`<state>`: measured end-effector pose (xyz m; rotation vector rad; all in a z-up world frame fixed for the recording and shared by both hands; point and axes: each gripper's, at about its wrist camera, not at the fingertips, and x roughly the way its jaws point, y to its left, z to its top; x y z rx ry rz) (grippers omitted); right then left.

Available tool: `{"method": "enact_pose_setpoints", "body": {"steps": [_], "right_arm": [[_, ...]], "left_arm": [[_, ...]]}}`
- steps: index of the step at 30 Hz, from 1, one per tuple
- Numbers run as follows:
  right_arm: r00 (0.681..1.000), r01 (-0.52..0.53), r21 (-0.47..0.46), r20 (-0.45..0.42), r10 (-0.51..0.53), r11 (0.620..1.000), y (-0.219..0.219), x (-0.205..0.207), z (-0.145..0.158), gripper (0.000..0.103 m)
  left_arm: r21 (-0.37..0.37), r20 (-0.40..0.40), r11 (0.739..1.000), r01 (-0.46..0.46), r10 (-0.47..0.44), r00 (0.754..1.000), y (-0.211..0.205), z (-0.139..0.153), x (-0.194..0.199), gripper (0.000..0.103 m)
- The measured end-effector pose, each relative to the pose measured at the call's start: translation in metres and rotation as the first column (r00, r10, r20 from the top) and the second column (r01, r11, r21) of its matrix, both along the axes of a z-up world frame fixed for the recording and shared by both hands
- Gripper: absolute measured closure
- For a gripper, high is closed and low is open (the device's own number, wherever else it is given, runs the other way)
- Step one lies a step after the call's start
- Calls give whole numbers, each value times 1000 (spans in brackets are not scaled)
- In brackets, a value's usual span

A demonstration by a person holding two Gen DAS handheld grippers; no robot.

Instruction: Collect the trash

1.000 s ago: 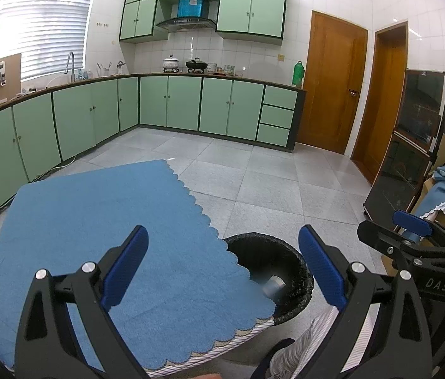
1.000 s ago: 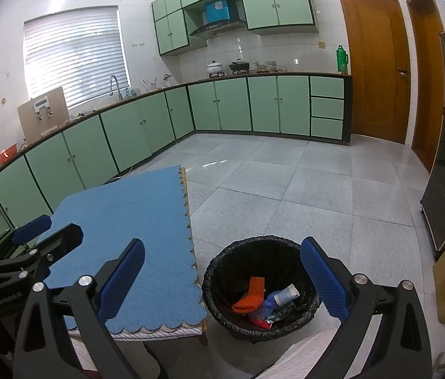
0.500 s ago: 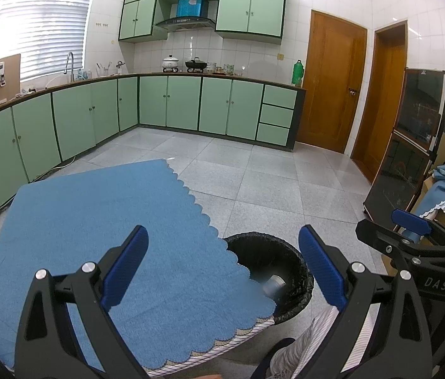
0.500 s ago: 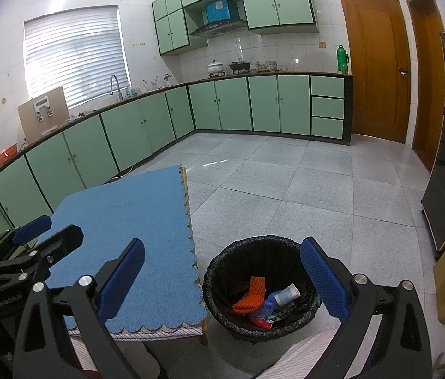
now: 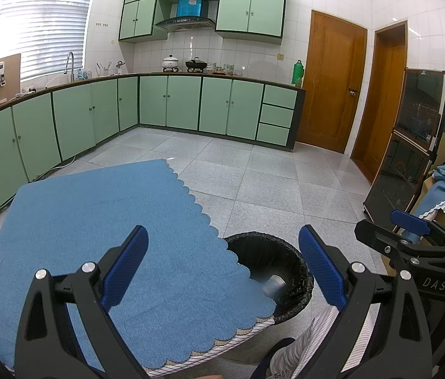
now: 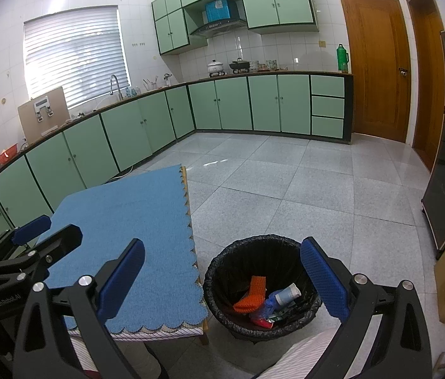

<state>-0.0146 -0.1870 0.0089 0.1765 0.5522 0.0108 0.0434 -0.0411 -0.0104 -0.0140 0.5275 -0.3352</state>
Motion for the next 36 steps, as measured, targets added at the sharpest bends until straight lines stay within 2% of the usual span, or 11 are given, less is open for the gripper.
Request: {"method": "enact_pose_setpoints", "body": {"steps": [36], "right_arm": [[1000,4,5,-2,-4,1000,1,1,-3,6]], "left_arm": [[-5,-4,1000,1,-1,1000,0,-1,0,10]]}}
